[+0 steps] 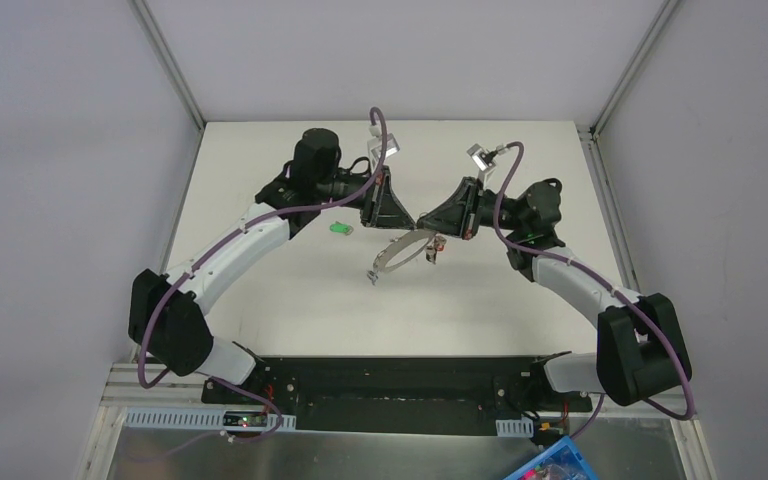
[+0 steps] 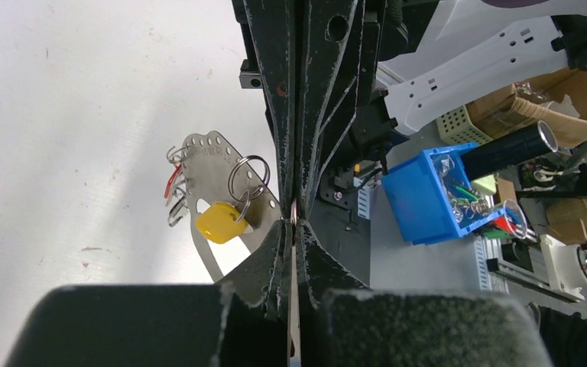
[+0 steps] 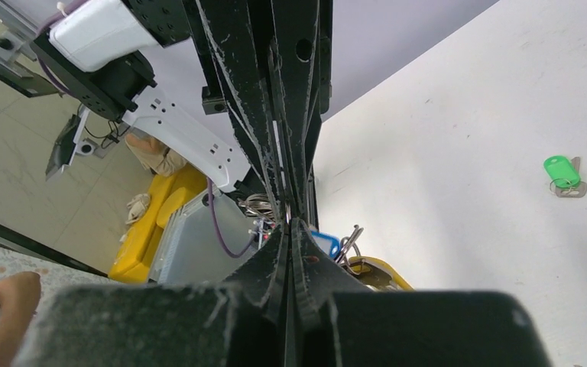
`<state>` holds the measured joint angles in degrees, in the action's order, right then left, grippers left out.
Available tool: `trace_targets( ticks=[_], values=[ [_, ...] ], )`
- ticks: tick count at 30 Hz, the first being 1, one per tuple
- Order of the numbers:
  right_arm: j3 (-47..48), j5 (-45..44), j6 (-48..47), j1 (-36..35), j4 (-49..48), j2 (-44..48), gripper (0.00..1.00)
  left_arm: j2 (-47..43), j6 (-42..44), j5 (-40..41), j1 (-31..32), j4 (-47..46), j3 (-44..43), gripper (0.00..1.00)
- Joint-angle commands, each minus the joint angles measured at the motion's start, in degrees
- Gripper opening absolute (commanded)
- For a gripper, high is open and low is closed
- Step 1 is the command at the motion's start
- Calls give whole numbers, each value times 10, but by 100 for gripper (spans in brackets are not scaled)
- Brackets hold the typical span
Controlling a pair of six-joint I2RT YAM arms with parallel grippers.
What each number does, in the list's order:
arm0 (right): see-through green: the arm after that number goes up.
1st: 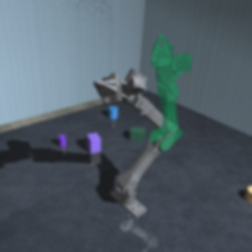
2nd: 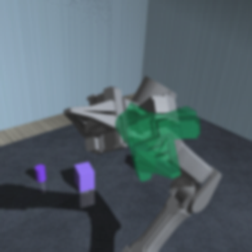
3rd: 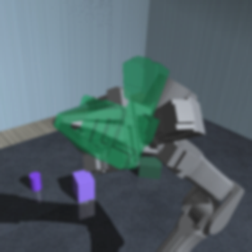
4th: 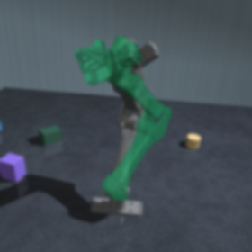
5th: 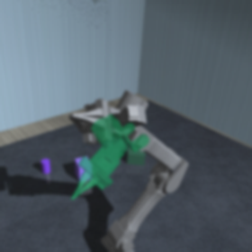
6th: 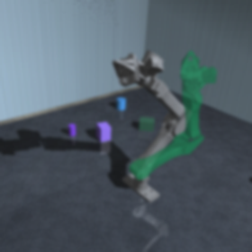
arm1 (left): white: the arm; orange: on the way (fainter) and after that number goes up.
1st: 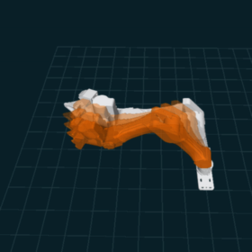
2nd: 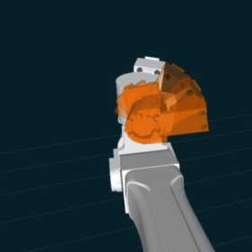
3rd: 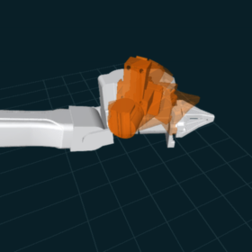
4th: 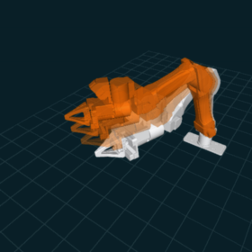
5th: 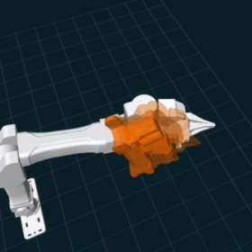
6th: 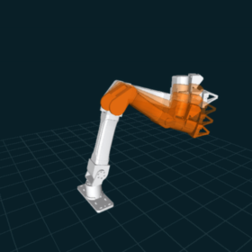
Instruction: Put the keys on the keyring
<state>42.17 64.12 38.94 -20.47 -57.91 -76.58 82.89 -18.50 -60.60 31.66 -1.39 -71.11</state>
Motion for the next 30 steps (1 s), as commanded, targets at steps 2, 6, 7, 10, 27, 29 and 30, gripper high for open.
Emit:
trace_targets(
  ticks=[2,6,7,10,27,29,30],
  values=[
    [9,30,-103,4,28,30,10,-5,149,38,22,207,-80,0],
    [23,48,-148,4,81,40,25,15,248,102,56,368,-153,0],
    [25,54,-153,5,85,42,28,23,256,115,60,395,-170,0],
    [28,68,-171,3,104,49,36,50,266,153,74,460,-213,0],
    [46,73,-321,-43,281,45,39,97,261,133,90,497,-266,0],
    [51,73,-327,-45,290,43,36,96,263,126,90,498,-265,0],
    [53,72,-329,-46,293,42,33,96,264,125,90,498,-264,0]
  ],
)
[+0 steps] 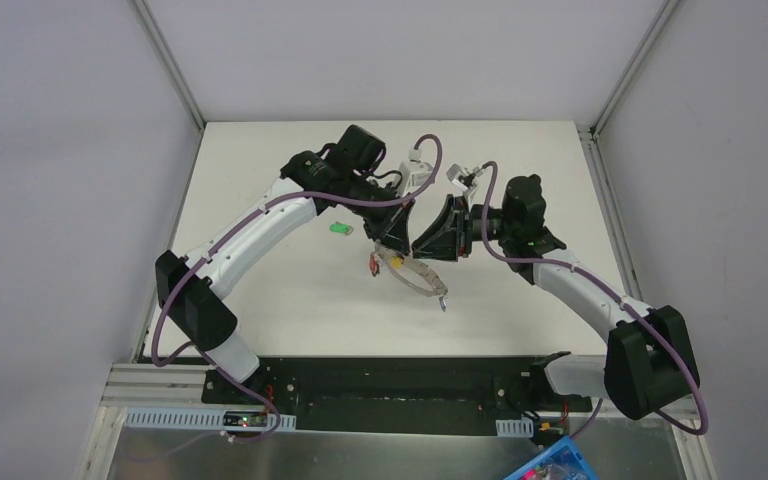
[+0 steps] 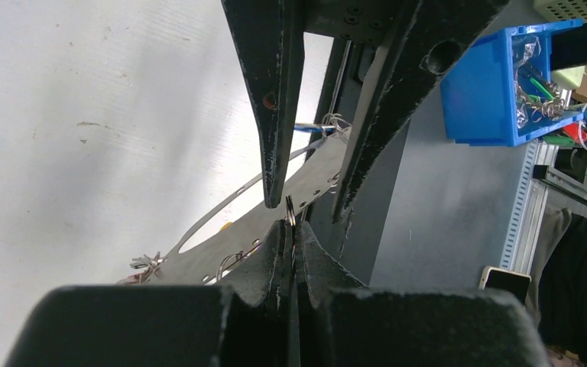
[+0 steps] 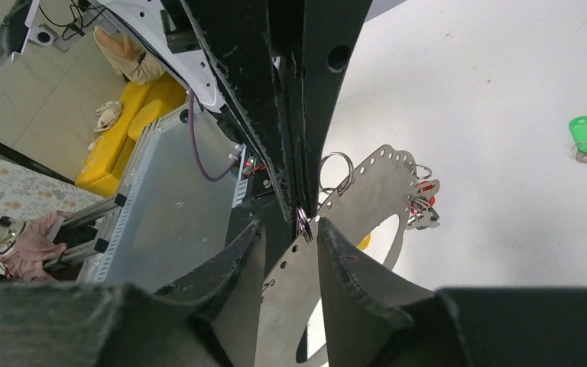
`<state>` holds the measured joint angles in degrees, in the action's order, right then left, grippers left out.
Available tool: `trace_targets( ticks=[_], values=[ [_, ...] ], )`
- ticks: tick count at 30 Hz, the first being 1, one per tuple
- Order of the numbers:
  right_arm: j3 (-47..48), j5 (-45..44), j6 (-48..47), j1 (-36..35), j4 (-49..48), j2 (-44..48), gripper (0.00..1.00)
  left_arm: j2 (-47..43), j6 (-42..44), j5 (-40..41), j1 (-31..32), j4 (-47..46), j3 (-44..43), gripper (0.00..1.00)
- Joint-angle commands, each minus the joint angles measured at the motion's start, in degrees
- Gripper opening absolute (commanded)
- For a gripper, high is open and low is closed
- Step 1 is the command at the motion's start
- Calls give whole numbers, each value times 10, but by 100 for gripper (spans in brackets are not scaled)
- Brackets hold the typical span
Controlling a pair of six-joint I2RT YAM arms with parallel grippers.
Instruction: Put the keys on the keyring
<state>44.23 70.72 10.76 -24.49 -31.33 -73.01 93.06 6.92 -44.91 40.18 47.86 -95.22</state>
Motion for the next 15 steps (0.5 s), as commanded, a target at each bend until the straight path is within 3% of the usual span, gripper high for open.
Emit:
trace_targets(
  ticks=[1,13,15],
  values=[
    [33,6,-49,-7,29,6,30,-6,12,-34,5,7,-23,0],
    [41,-5,-37,-14,37,-4,0,-5,17,-36,5,9,-22,0],
    [42,-12,-29,-14,36,-6,0,-6,17,-36,4,3,-23,0]
  ],
)
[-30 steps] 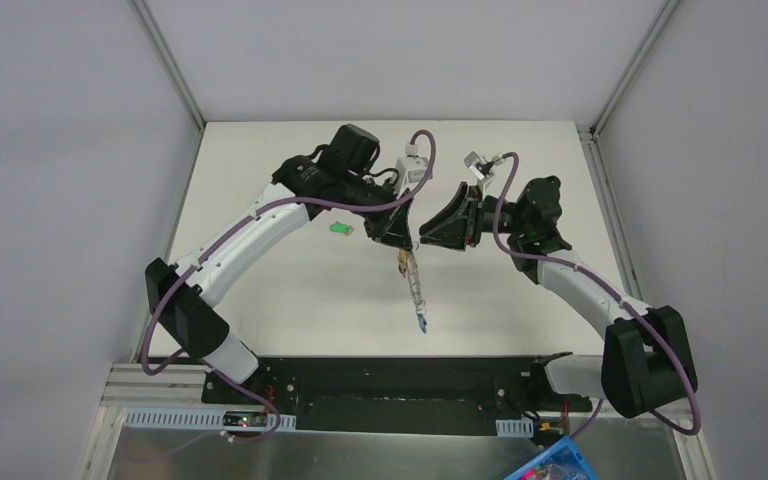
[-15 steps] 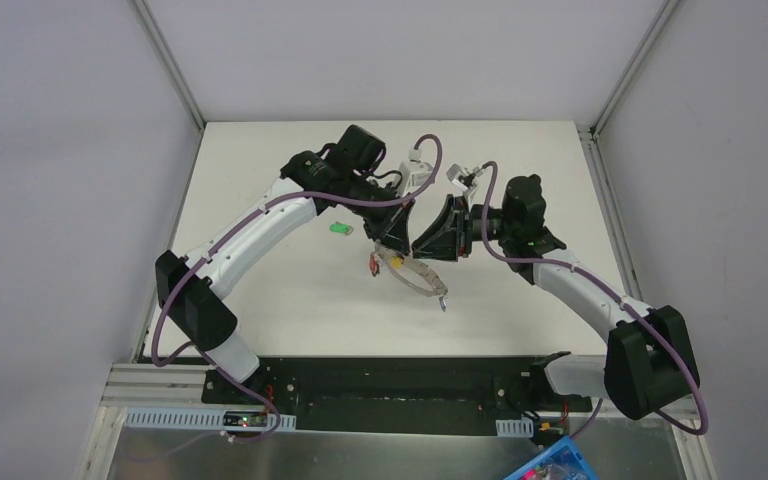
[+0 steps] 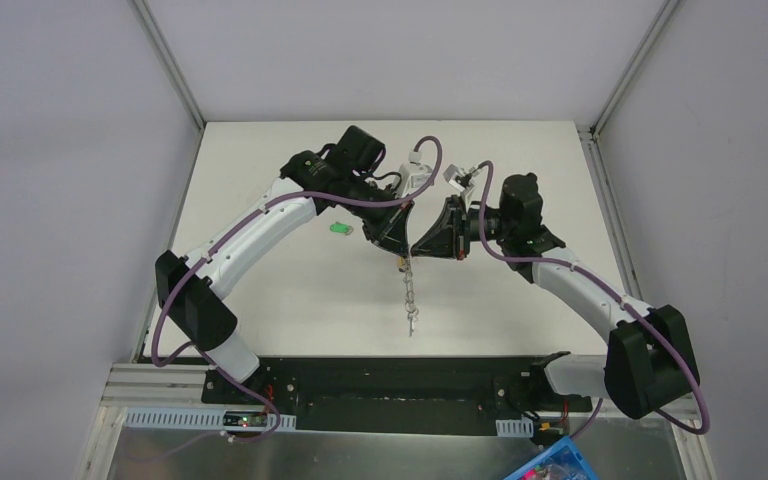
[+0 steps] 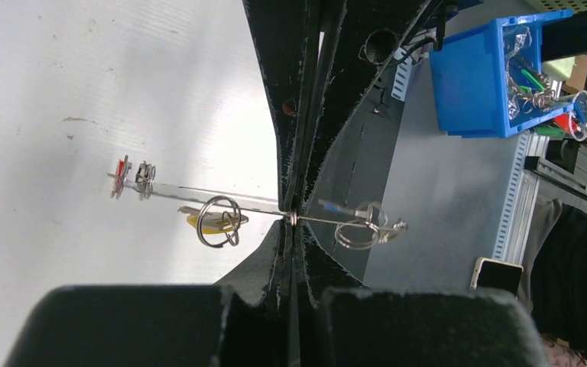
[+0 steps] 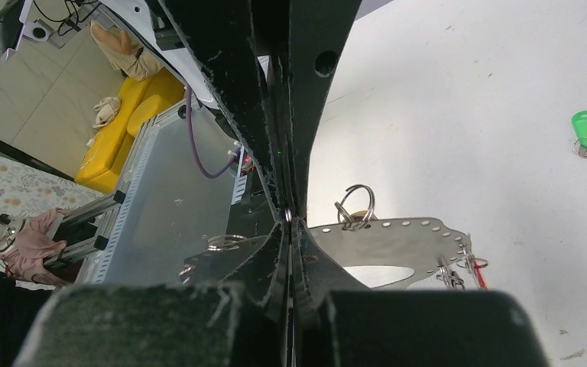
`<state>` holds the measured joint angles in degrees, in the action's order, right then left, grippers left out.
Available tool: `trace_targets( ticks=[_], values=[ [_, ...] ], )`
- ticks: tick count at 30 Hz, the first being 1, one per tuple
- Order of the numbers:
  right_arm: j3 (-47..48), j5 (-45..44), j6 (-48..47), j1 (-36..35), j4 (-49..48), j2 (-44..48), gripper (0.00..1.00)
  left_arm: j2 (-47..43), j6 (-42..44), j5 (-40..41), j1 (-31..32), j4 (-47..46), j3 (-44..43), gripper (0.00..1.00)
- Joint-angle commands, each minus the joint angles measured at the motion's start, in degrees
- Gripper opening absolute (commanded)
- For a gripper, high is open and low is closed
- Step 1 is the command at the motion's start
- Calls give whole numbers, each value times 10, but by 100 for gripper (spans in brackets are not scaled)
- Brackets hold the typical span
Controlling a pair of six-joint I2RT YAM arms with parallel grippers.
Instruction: Put the keys on the keyring
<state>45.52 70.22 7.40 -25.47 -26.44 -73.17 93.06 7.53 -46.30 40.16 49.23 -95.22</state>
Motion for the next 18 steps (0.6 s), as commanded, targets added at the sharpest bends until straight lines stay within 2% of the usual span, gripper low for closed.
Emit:
trace_targets(
  ticks=[1,3,12,18],
  values=[
    [30,-12,10,-4,-14,-4,0,-8,9,-23,3,-16,-21,0],
    [30,-20,30,-1,-28,-4,0,-15,-3,-35,-5,-34,-13,1],
    [-3,-38,193,27,-201,-15,0,-67,-153,-132,-66,-237,99,26],
    [-20,-55,255,43,-273,-21,0,-88,-279,-168,-88,-409,164,30]
  ],
)
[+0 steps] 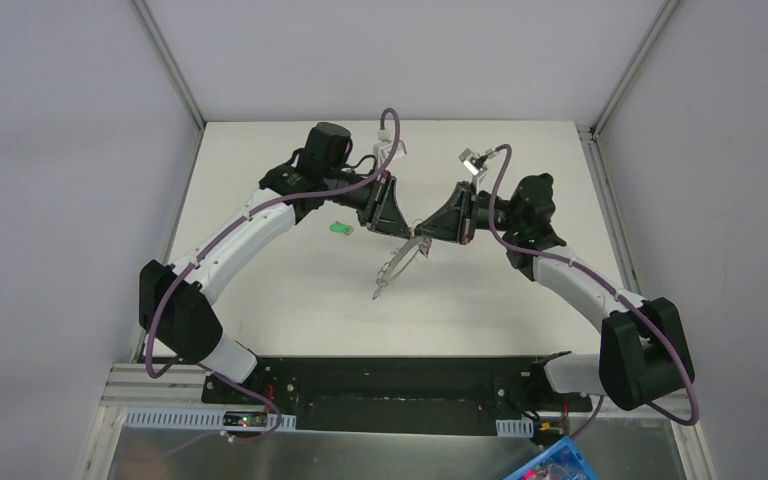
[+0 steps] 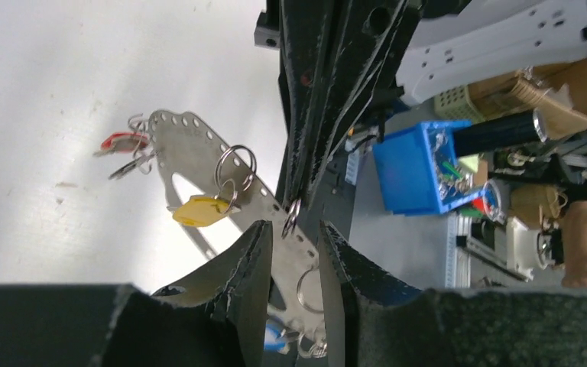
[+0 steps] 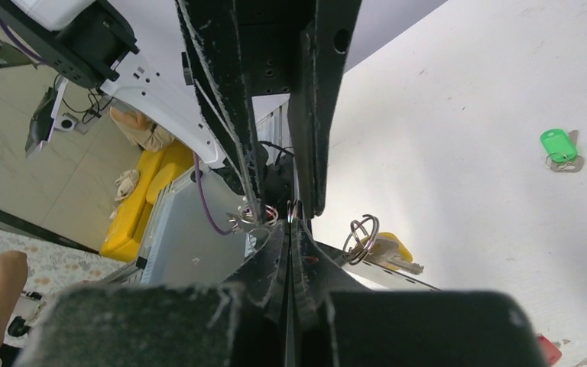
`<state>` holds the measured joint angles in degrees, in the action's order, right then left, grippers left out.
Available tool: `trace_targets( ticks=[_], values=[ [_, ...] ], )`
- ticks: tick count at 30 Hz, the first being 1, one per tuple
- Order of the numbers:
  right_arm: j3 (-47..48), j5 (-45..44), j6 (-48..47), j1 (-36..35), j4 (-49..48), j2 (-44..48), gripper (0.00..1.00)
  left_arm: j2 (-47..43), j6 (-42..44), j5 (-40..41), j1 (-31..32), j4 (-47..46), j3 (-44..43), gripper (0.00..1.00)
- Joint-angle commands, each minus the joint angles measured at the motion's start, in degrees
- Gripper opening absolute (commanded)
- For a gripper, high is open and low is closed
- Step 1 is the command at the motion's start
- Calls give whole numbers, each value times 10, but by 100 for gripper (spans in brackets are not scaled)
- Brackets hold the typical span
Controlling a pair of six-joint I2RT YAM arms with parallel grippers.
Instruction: Put the keys on the keyring
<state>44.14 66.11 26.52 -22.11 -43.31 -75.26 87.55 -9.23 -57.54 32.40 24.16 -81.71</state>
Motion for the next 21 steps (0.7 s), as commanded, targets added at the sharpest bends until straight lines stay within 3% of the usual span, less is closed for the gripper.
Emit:
trace_targets(
  ticks=[1,21],
  values=[
    [-9,-17,72,12,-114,-1,0,-34,-123,-59,-13,-177,35,30],
    [-25,-38,155,40,-203,-10,0,-17,-192,-72,-15,-240,60,22]
  ],
)
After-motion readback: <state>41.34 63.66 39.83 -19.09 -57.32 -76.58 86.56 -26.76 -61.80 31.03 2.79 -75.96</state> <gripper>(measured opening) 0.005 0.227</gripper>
